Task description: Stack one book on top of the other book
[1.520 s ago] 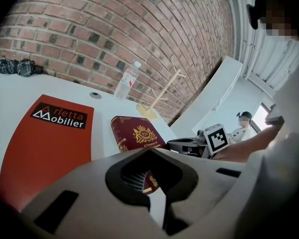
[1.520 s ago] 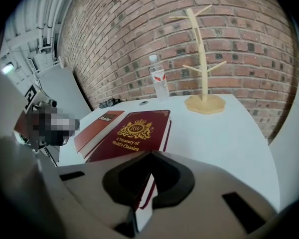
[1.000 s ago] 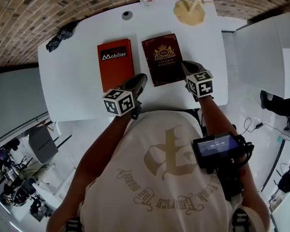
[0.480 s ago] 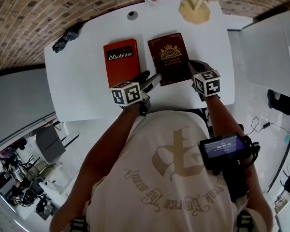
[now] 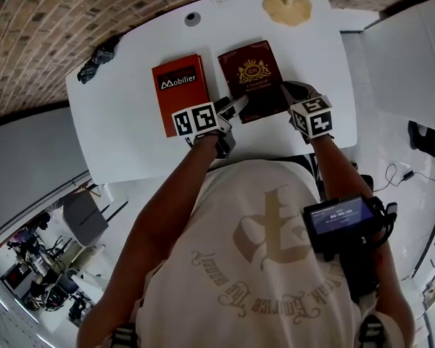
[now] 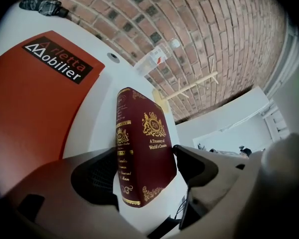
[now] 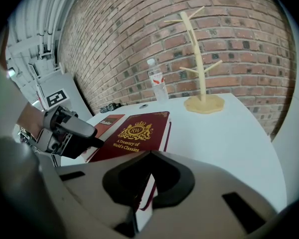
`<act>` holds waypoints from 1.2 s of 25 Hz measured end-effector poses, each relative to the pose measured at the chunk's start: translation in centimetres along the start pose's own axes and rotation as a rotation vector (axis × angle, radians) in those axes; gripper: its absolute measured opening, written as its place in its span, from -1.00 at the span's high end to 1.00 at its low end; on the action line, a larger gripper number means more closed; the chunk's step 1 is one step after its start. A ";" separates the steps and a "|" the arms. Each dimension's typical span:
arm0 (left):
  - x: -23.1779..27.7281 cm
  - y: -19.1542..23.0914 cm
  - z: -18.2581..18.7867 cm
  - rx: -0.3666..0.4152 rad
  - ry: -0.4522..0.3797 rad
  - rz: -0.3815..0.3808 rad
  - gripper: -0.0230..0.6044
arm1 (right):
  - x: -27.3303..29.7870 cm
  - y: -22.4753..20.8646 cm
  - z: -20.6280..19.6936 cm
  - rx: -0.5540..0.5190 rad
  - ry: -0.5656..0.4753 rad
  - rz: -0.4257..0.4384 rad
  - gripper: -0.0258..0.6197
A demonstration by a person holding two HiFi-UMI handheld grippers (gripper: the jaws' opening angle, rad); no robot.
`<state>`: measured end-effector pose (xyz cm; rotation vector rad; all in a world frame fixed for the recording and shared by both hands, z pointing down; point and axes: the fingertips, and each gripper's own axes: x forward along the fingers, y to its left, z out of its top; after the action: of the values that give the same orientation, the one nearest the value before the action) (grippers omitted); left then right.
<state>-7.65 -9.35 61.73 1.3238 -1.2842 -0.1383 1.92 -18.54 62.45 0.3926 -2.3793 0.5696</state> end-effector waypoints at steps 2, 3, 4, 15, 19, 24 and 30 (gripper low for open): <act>0.4 0.3 0.0 -0.009 0.011 0.011 -0.20 | 0.0 0.1 0.0 0.000 -0.001 0.002 0.85; 0.6 0.5 0.0 -0.016 0.019 0.015 -0.20 | 0.0 0.1 0.0 0.002 -0.001 0.004 0.85; 0.8 0.6 0.0 -0.025 0.027 0.019 -0.20 | 0.0 0.1 -0.1 0.003 -0.001 0.006 0.85; 2.7 1.6 -0.5 -0.013 0.115 0.075 -0.20 | 0.0 0.2 0.0 0.014 -0.019 0.023 0.85; 3.2 1.9 -0.6 -0.014 0.131 0.096 -0.20 | 0.1 0.2 0.1 0.009 -0.018 0.025 0.85; 3.4 2.2 -0.7 -0.021 0.131 0.112 -0.20 | 0.2 0.2 0.0 0.015 -0.024 0.044 0.85; 3.4 1.8 -0.6 -0.041 0.121 0.105 -0.20 | 0.2 0.3 0.1 0.006 -0.029 0.072 0.85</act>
<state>-6.97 -10.77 65.26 1.2089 -1.2392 -0.0104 1.65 -18.36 62.44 0.3210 -2.4279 0.6080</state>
